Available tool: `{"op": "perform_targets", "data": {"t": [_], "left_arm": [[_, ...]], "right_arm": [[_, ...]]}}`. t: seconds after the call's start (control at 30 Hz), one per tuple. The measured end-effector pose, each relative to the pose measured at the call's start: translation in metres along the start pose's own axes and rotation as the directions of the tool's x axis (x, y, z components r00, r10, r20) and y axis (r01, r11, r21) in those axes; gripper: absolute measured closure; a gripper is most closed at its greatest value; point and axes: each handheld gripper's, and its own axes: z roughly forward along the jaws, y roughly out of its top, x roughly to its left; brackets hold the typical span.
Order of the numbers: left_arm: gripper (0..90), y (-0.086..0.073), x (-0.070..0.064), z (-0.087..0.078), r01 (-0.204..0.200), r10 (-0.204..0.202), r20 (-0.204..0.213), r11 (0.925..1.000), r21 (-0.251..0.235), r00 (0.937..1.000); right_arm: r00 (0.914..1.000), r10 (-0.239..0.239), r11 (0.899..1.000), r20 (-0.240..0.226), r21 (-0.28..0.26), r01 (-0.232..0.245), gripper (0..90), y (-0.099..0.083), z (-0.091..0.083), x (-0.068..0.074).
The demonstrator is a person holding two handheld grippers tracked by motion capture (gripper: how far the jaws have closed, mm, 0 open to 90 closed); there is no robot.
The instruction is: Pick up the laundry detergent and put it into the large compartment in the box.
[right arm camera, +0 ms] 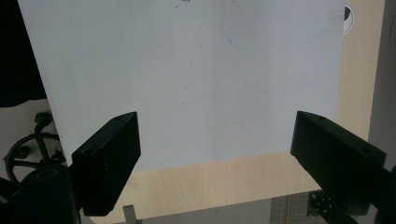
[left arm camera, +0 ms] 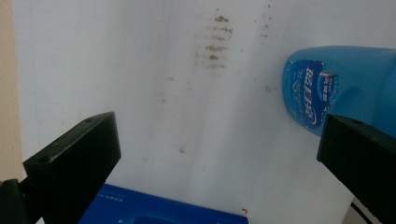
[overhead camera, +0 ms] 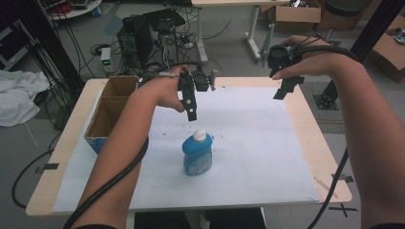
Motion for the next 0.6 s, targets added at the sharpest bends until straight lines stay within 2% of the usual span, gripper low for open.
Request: {"op": "perform_targets", "data": {"t": [0.3, 0.43, 0.5, 0.6], "left_arm": [[0.0, -0.0003, 0.0015, 0.0035, -0.002, 0.002, 0.007, 1.0000, -0.003, 1.0000], [0.0, -0.0026, 0.0011, 0.0023, 0.005, -0.005, 0.011, 0.9992, -0.039, 0.9999], [0.1, -0.0041, -0.0014, 0.0007, 0.006, -0.006, 0.005, 0.9986, -0.052, 1.0000], [0.1, -0.0054, -0.0072, -0.0031, 0.008, -0.008, -0.019, 0.9993, -0.038, 0.9998]], "right_arm": [[1.0000, 0.003, 1.000, -0.003, 0.000, -0.003, 16.0, 0.0006, 0.0027, -0.0021], [1.0000, 0.007, 1.000, -0.003, 0.009, -0.007, 16.0, -0.0005, 0.0064, -0.0033], [1.0000, 0.007, 1.000, -0.004, 0.000, -0.007, 16.0, -0.0009, 0.0070, -0.0027], [1.0000, 0.003, 1.000, -0.002, 0.002, -0.003, 16.0, -0.0007, 0.0070, -0.0009]]}}
